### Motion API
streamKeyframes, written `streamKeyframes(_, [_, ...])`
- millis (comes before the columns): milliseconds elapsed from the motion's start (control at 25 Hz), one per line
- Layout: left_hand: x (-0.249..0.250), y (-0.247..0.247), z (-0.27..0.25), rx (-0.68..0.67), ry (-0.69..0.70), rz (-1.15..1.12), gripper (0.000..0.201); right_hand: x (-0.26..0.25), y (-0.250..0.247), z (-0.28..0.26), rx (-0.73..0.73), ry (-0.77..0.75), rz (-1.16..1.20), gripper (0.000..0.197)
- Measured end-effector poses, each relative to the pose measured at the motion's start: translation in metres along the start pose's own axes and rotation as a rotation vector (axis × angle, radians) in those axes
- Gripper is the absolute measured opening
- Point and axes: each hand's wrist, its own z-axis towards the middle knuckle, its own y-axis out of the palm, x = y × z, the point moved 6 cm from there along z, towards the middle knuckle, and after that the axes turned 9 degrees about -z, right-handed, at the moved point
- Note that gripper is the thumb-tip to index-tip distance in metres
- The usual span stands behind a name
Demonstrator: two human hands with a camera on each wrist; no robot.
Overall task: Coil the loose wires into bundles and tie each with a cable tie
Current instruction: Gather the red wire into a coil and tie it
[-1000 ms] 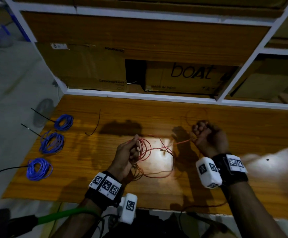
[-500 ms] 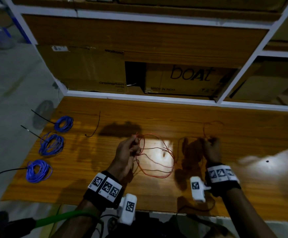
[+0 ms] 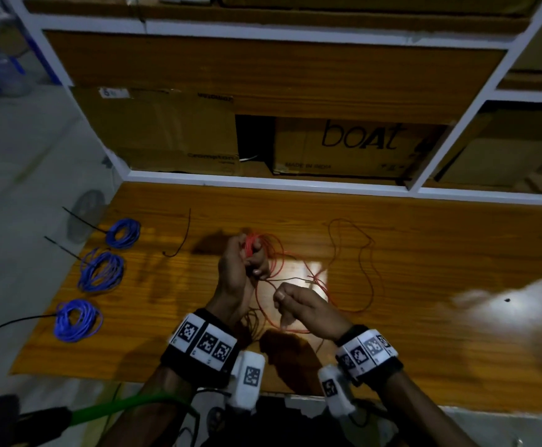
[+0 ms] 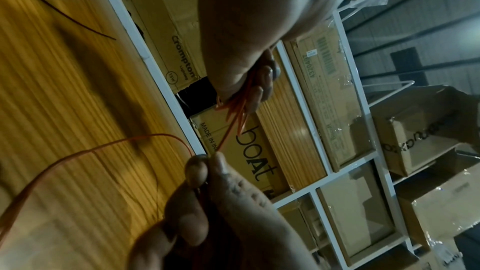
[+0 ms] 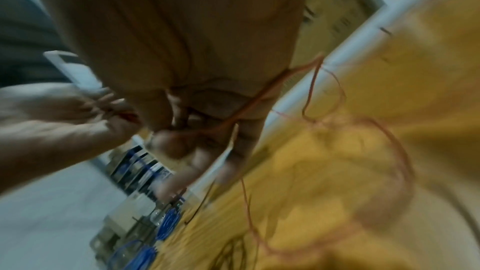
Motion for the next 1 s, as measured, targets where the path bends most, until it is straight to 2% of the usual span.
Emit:
streamKeyframes(80, [-0.002, -0.002, -0.002, -0.023, -0.067, -0.070, 0.032, 0.013, 0.000, 0.001, -0.019, 0.050, 0.054, 0.028])
streamKeyframes(280, [-0.006, 0.002, -0.010, -0.131, -0.099, 0.090, 0.033, 0.016, -0.025, -0.001, -0.058, 0.041, -0.472, 0.042])
streamKeyframes(440, [-0.021, 0.010, -0.026, -0.280, -0.174, 0.184, 0.028, 0.036, -0.063, 0.005, -0.092, 0.290, -0.820, 0.070])
streamKeyframes(520, [-0.028, 0.009, -0.033, -0.344, -0.198, 0.297, 0.028, 0.047, -0.079, 0.002, -0.066, 0.361, -0.860, 0.073])
streamKeyframes(600, [-0.037, 0.009, -0.038, -0.372, -0.241, 0.390, 0.029, 0.048, -0.090, -0.001, -0.059, 0.314, -0.777, 0.059])
streamKeyframes(680, [-0.049, 0.010, -0.042, -0.378, -0.286, 0.449, 0.032, 0.037, -0.099, -0.006, -0.001, 0.247, -0.531, 0.040])
streamKeyframes(720, [-0.055, 0.012, -0.043, -0.375, -0.300, 0.466, 0.032, 0.025, -0.103, -0.011, 0.039, 0.229, -0.376, 0.036])
streamKeyframes(880, [-0.065, 0.025, -0.042, -0.320, -0.286, 0.456, 0.029, -0.026, -0.100, -0.035, 0.129, 0.247, 0.187, 0.032])
streamKeyframes(1000, [-0.069, 0.038, -0.036, -0.289, -0.238, 0.448, 0.029, -0.038, -0.094, -0.042, 0.123, 0.189, 0.294, 0.032])
